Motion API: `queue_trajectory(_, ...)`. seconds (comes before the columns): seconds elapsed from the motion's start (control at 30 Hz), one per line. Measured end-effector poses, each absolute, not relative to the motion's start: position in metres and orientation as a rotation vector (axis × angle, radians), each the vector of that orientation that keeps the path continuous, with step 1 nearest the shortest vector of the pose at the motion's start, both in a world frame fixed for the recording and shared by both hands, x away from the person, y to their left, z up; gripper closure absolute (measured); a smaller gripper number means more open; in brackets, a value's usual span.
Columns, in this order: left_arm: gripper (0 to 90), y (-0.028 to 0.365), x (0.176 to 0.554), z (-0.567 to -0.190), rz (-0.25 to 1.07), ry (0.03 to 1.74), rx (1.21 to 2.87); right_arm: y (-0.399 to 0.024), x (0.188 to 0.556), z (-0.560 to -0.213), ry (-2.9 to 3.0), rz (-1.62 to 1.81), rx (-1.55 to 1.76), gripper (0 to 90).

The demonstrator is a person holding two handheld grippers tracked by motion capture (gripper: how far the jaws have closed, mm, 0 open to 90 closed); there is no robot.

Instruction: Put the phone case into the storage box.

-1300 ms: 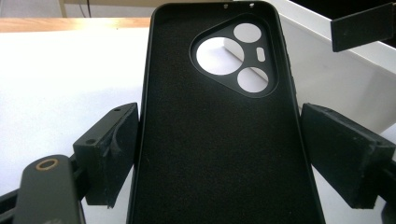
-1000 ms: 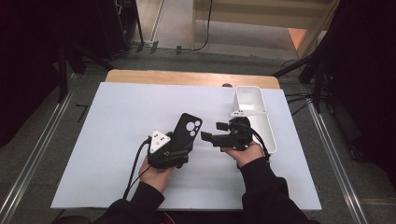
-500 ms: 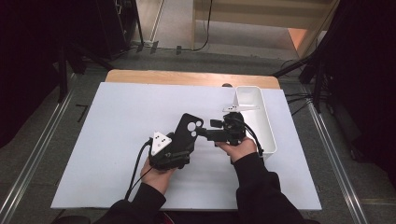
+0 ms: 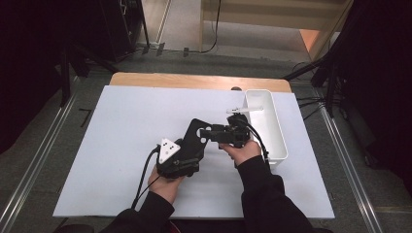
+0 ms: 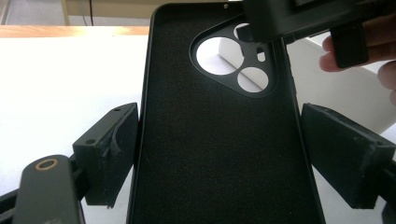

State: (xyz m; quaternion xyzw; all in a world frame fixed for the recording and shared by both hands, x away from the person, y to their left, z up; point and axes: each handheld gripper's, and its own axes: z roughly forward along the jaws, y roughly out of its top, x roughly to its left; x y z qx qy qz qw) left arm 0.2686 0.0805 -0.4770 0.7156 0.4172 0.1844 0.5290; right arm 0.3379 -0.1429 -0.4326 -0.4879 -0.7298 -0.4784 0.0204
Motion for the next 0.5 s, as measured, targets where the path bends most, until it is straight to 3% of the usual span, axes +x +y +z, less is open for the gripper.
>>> queue_trajectory(0.5, 13.8, 0.08, 0.266, -0.48, 0.43, 0.999, 1.7, -0.146, 0.352, -0.437, -2.086, -1.423, -1.555, 59.8)
